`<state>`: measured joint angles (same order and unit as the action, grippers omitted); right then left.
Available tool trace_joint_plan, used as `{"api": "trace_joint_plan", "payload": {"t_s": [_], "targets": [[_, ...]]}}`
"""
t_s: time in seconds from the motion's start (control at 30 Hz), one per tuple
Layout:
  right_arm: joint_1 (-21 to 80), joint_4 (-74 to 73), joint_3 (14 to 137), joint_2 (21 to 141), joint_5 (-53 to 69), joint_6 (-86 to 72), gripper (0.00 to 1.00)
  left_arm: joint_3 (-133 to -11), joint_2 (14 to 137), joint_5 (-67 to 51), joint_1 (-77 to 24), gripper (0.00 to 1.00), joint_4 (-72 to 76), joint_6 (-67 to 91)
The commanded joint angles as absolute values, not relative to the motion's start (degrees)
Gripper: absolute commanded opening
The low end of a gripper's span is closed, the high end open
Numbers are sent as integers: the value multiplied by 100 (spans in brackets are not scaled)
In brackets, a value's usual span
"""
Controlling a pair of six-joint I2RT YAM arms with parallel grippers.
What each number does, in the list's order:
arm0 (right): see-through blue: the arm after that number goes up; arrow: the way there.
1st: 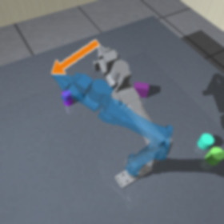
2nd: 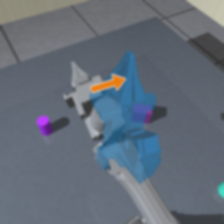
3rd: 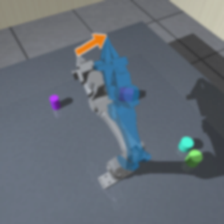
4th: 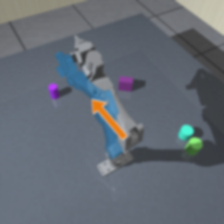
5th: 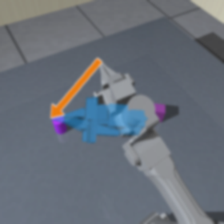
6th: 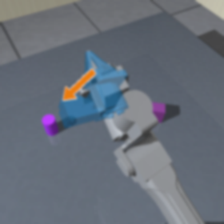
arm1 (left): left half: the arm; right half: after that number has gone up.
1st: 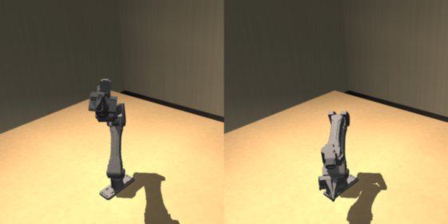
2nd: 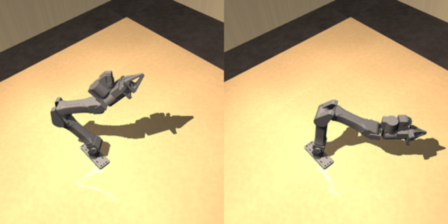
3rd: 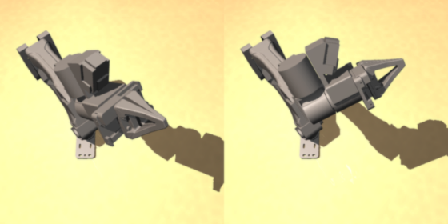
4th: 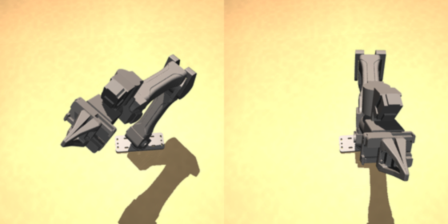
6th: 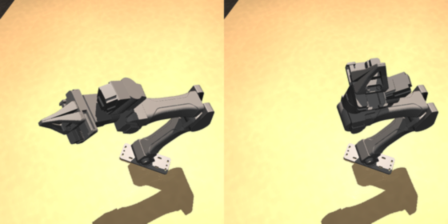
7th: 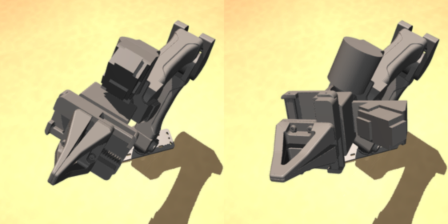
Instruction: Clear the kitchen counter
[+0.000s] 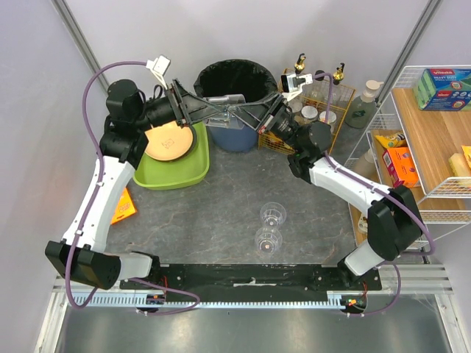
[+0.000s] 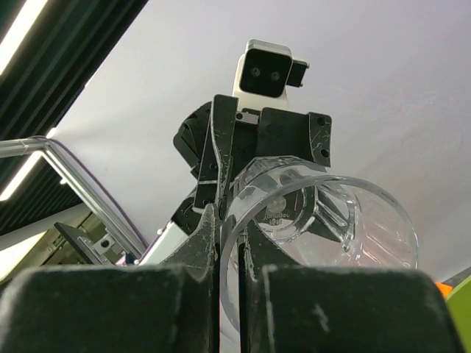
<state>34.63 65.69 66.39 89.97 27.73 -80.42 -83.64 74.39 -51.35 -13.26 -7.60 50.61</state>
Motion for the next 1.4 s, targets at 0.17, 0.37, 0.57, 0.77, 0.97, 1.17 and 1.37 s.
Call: {"api": "trace_joint_plan", "payload": {"t_s": [0.17, 0.37, 0.57, 0.77, 0.97, 1.17, 1.37], "targets": [[3463, 4882, 6908, 8535, 2646, -6841, 59, -8726, 7541, -4563, -1336, 14, -1667, 4423], [3472, 1771, 7251, 7841, 1084, -5161, 77, -9466, 7673, -3148, -1266, 5, -3426, 3201], [3472, 19, 7489, 7427, -368, -4316, 79, -9650, 7743, -1463, -1169, 5, -4472, 2620], [3463, -457, 7243, 7102, -703, -4052, 79, -9220, 7778, 359, -1055, 2, -4860, 2312], [3463, -703, 6961, 6838, -844, -3920, 78, -8649, 8199, 896, -739, 2, -4790, 2276], [3472, -1098, 6750, 6531, -1028, -3709, 78, -8262, 8630, 1011, -238, 2, -4448, 2259], [3463, -1467, 6583, 6293, -1353, -3481, 79, -7902, 9096, 967, 183, 2, -4192, 2478]]}}
